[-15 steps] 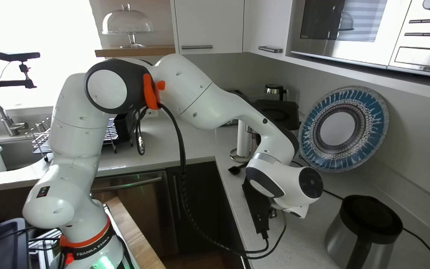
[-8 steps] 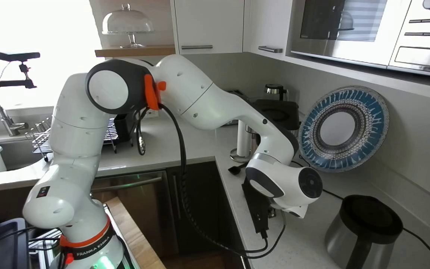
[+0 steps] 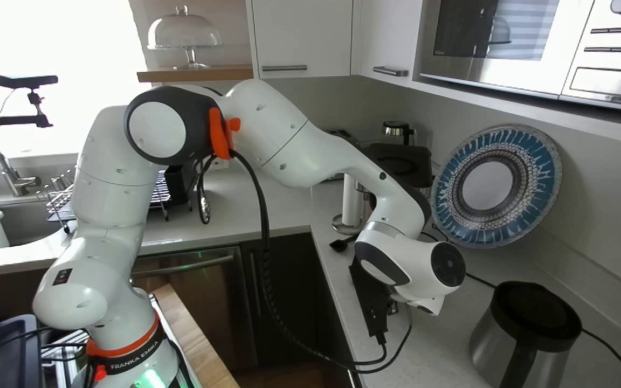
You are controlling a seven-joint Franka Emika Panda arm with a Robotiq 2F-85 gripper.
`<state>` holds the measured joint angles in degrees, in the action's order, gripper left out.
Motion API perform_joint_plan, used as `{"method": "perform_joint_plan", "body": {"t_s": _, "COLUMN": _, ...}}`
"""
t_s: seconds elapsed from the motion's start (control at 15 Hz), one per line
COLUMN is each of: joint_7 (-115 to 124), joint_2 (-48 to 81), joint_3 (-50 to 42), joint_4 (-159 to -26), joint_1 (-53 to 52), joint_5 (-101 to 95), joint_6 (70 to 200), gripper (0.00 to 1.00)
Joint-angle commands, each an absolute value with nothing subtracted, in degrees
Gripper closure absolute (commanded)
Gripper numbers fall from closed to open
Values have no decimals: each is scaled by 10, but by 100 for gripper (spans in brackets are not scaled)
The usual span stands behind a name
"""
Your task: Push the bottom left button on the coffee machine
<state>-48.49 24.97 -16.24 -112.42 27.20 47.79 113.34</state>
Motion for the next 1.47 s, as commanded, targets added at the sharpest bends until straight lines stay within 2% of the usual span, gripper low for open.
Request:
{"method": "perform_joint_plan", "body": {"t_s": 0.0, "joint_7": -486, "joint_2": 253, "joint_3": -152, "joint_4": -1117, "joint_1": 281, "joint_5": 484, "joint_6": 1124, "gripper": 100}}
{"method": "perform_joint_plan", "body": {"t_s": 0.8, "joint_7": -535, "joint_2": 249, "joint_3": -141, "joint_4": -1119, "joint_1": 285, "joint_5": 507, "joint_6": 1119, "gripper": 100}}
{"method": "perform_joint_plan", "body": {"t_s": 1.4, "joint_7": -443, "joint_2": 232, "joint_3": -170, "joint_4": -1121, "joint_1": 277, "joint_5": 434, "joint_6": 1123, "gripper": 100}}
